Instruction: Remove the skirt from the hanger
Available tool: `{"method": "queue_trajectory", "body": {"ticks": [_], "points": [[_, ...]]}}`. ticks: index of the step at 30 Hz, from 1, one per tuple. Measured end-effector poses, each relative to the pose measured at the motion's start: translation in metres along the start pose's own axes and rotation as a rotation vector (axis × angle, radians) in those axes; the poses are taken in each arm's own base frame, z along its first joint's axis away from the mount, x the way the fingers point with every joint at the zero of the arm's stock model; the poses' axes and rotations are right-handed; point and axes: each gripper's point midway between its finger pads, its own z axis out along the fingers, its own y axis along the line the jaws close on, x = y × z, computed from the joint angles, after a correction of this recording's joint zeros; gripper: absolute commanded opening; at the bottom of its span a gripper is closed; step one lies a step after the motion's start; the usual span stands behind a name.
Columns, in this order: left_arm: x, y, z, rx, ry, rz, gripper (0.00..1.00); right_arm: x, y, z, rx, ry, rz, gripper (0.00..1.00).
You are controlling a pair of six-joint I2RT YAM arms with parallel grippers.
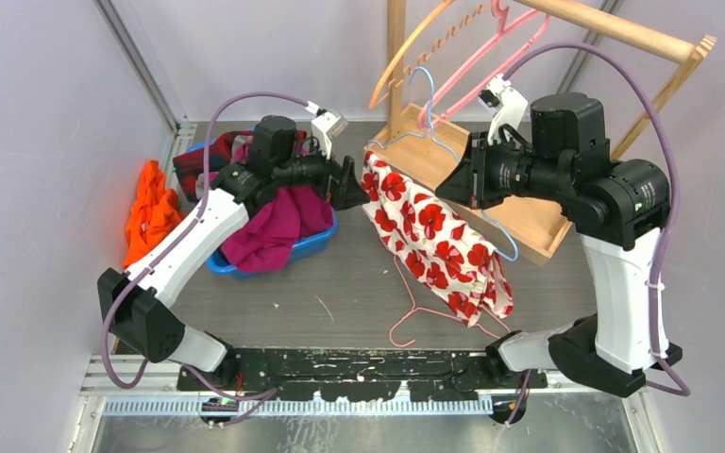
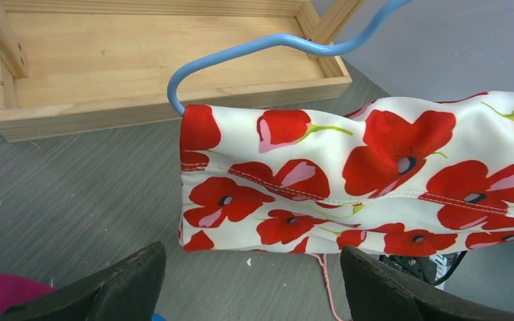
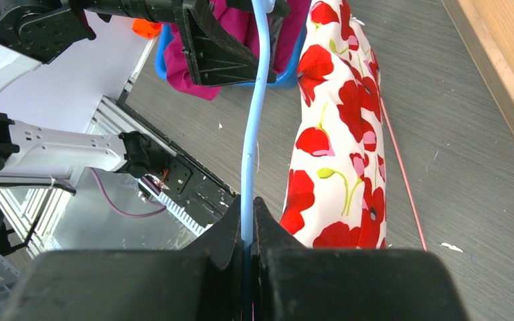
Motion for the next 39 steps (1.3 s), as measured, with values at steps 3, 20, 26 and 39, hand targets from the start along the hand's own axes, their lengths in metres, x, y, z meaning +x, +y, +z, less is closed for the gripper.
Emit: {"method": "queue_trajectory", "body": {"ticks": [3,20,26,39], "points": [[-0.002,0.002,0.0,-0.002,-0.008,0.006,1.0,-0.002,0.003,-0.002,-0.009,-0.006,-0.004,0.01],[0.012,0.014,0.041,0.075,-0.004,-0.094,0.0,-0.004,0.008,0.006,-0.035,0.012,-0.01,0.01],[0.008,0.005,0.035,0.12,0.018,-0.105,0.0,-0.004,0.002,0.011,-0.008,0.007,-0.009,0.01],[-0.059,0.008,-0.078,-0.162,-0.09,0.042,0.0,-0.026,-0.093,0.062,0.416,-0.115,-0.067,0.01]]}}
